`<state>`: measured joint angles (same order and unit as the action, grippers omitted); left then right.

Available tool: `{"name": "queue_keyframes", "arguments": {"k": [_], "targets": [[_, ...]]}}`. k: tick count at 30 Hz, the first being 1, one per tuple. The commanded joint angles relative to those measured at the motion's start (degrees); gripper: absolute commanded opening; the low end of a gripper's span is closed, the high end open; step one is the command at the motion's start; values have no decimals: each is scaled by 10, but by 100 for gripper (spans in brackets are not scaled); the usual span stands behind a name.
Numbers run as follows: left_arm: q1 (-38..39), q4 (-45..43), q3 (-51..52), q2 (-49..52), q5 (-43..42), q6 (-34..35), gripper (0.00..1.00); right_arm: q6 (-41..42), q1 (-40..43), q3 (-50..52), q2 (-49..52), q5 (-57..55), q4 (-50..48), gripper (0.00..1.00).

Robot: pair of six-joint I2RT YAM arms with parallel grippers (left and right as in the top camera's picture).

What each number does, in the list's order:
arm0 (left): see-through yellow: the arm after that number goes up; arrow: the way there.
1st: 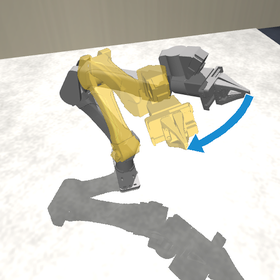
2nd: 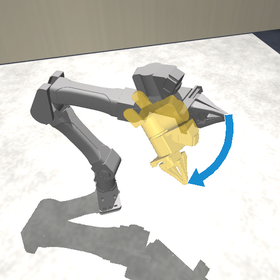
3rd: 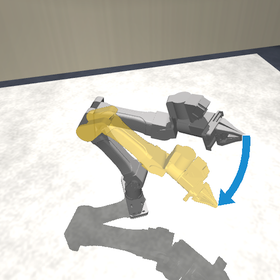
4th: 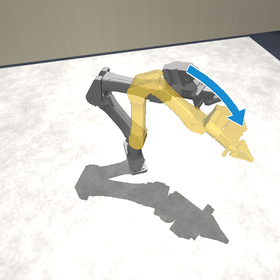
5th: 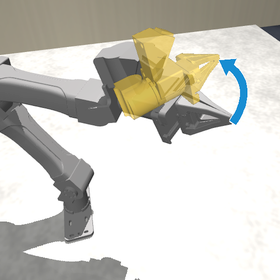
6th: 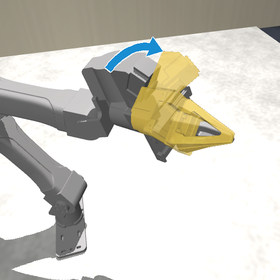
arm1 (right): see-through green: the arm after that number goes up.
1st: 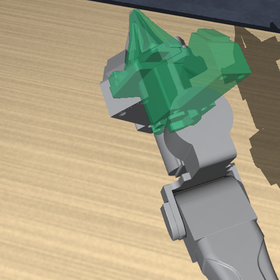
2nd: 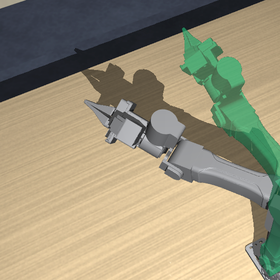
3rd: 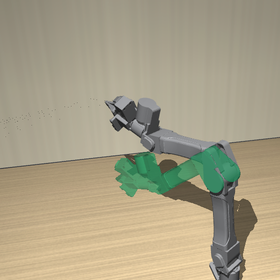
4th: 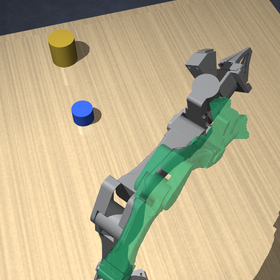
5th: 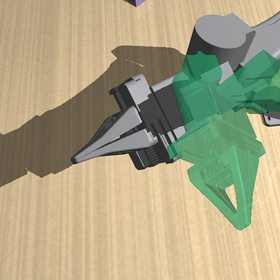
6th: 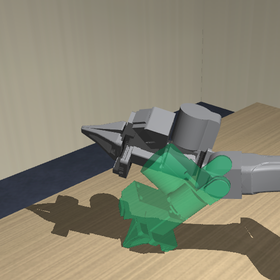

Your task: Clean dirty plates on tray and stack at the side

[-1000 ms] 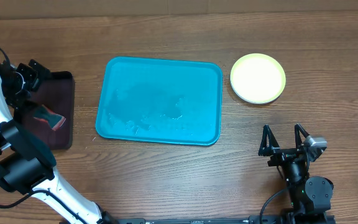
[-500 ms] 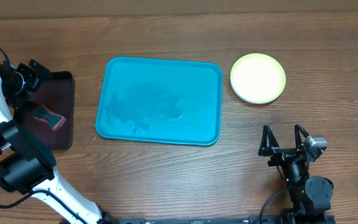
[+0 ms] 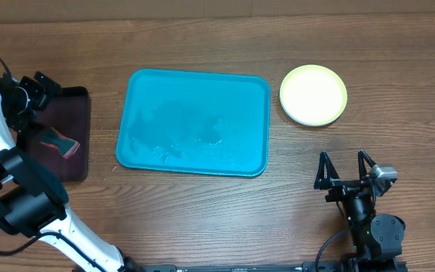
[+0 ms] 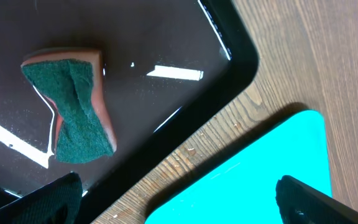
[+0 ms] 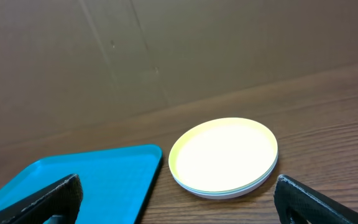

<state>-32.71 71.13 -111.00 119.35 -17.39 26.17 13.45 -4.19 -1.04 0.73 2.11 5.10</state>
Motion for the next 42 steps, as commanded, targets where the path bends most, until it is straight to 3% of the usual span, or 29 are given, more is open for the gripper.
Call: {"name": "queue_keyframes", "arguments": {"k": [1, 15, 24, 30, 38, 42], "targets": [[3, 0, -9, -74, 0, -9, 100, -4, -3, 6, -6, -6, -4, 100], [10, 0, -9, -242, 0, -9, 100, -4, -3, 6, -6, -6, -4, 100], [77, 3, -9, -302, 7, -9, 100, -4, -3, 6, -6, -6, -4, 100], [161, 25, -9, -356, 139, -9, 100, -4, -3, 6, -6, -6, -4, 100], [331, 57, 8, -415, 365, -10, 100, -4, -3, 6, -6, -6, -4, 100], [383, 39, 54, -453, 392, -15, 100, -4, -3, 6, -6, -6, -4, 100]]}}
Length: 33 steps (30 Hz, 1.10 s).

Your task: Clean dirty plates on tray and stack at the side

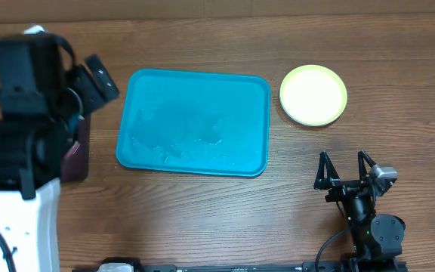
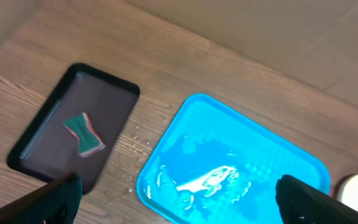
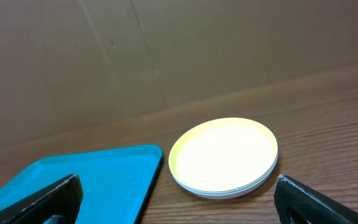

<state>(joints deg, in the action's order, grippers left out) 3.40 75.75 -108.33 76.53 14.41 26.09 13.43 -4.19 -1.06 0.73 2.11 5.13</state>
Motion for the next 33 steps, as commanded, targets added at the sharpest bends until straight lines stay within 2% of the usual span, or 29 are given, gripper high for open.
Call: {"name": "queue_keyframes", "arguments": {"k": [1, 6, 13, 16, 21, 25, 33], "targets": [[28, -17, 44, -38, 69, -21, 100, -3, -3, 6, -6, -6, -4, 100], [35, -89, 149, -120, 20, -79, 100, -3, -3, 6, -6, -6, -4, 100], [35, -244, 317, -242, -119, -222, 100, -3, -3, 6, -6, -6, -4, 100], [35, -252, 348, -252, -161, -233, 100, -3, -3, 6, -6, -6, -4, 100], [34, -256, 400, -270, -155, -233, 99, -3, -3, 6, -6, -6, -4, 100], [33, -313, 472, -323, -114, -234, 100, -4, -3, 6, -6, -6, -4, 100], [33, -413, 632, -439, -108, -249, 100, -3, -3, 6, -6, -6, -4, 100]]}}
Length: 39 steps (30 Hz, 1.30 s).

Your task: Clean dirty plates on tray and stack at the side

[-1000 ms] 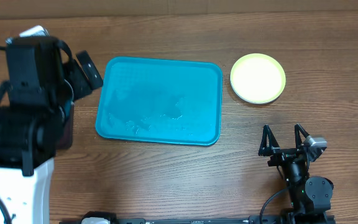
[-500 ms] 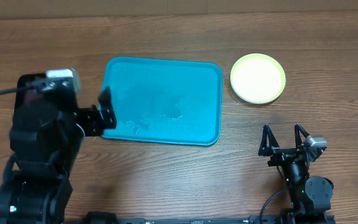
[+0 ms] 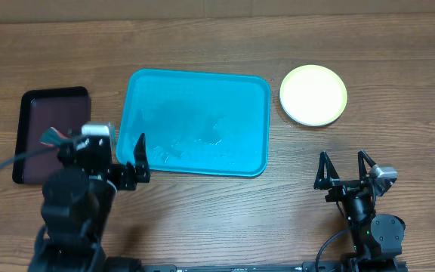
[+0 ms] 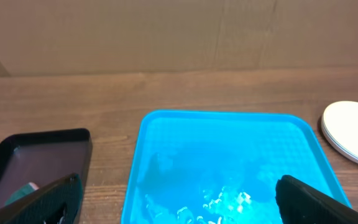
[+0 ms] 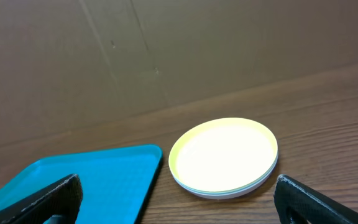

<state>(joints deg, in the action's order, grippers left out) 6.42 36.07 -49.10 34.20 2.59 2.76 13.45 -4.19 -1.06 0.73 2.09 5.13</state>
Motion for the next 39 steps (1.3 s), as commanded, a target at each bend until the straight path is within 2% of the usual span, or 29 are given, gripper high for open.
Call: {"name": "queue_keyframes", "arguments": {"k": [1, 5, 12, 14, 20, 31, 39], "targets": [[2, -24, 52, -19, 10, -15, 100, -4, -3, 6, -6, -6, -4, 100], [2, -70, 106, -32, 8, -15, 99, -4, -3, 6, -6, -6, -4, 100], [2, -267, 263, -110, 3, -15, 100, -4, -3, 6, -6, -6, -4, 100], [2, -296, 299, -140, 3, -15, 100, -4, -3, 6, -6, -6, -4, 100], [2, -334, 366, -211, 4, -15, 100, -4, -3, 6, -6, -6, -4, 100], [-9, -459, 448, -252, 7, -15, 99, -4, -3, 6, -6, -6, -4, 100], [-9, -449, 488, -322, 8, -15, 99, -4, -3, 6, -6, -6, -4, 100]]}}
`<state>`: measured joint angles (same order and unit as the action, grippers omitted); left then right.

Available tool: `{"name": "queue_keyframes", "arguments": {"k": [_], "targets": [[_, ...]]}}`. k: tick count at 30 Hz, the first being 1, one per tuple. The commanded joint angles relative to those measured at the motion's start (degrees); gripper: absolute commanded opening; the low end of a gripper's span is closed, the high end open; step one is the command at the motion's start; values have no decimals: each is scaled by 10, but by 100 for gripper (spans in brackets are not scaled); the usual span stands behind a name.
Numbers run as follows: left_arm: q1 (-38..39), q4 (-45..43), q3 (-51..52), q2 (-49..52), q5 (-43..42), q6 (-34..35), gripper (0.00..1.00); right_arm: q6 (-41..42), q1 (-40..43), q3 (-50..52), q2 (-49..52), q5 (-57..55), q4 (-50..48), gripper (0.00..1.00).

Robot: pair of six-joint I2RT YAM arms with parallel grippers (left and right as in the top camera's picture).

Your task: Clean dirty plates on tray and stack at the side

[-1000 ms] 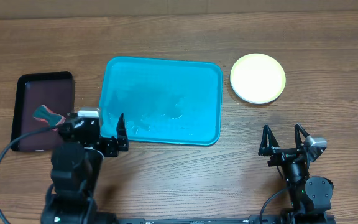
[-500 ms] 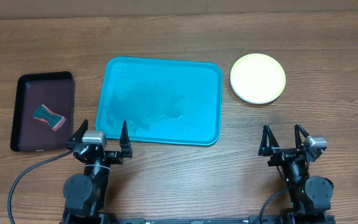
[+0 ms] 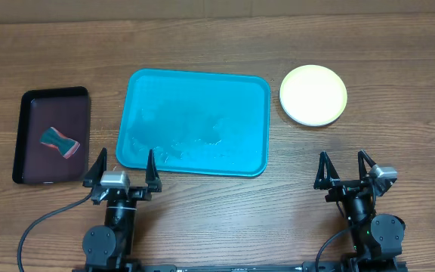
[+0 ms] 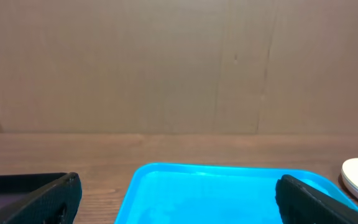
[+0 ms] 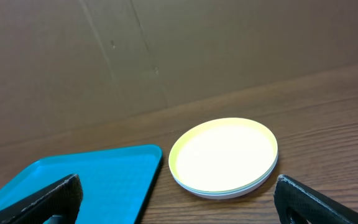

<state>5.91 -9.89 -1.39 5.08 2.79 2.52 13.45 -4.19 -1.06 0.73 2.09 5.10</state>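
The blue tray [image 3: 195, 121] lies mid-table, wet and with no plates on it; it also shows in the wrist views [image 4: 229, 193] [image 5: 73, 186]. A stack of plates with a yellow-green one on top [image 3: 313, 94] [image 5: 224, 155] sits to the tray's right. My left gripper [image 3: 119, 165] [image 4: 178, 199] rests open at the table's near edge, just in front of the tray's left corner, with nothing between its fingers. At the near right, my right gripper [image 3: 346, 168] [image 5: 178, 200] is open and holds nothing.
A black tray [image 3: 51, 145] at the far left holds a green and pink sponge [image 3: 59, 141]. A brown cardboard wall [image 4: 179, 62] stands behind the table. Bare wooden tabletop lies between the two grippers.
My left arm has come down to the near edge of the table in front of the tray's left corner, gripper open. The right arm, tray, plates and sponge have not moved.
My left gripper was open over the black tray, right above the sponge lying in it. Then it was high above the table's left side, then lower near the tray's left front. Now it rests at the near edge. The right arm stayed still throughout.
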Motion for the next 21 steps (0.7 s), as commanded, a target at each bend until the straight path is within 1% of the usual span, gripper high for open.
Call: {"name": "queue_keyframes", "arguments": {"k": [1, 10, 17, 19, 21], "targets": [[-4, 15, 11, -38, 6, -12, 100, -4, -3, 6, -6, -6, -4, 100], [-4, 17, 11, -49, 19, -13, 100, -4, -3, 6, -6, -6, -4, 100], [-4, -48, 11, -49, 31, -4, 100, -4, -3, 6, -6, -6, -4, 100], [-4, -38, 11, -49, 41, -4, 100, -4, -3, 6, -6, -6, -4, 100], [-4, 0, 11, -49, 43, -4, 100, -4, -3, 6, -6, -6, -4, 100]]}}
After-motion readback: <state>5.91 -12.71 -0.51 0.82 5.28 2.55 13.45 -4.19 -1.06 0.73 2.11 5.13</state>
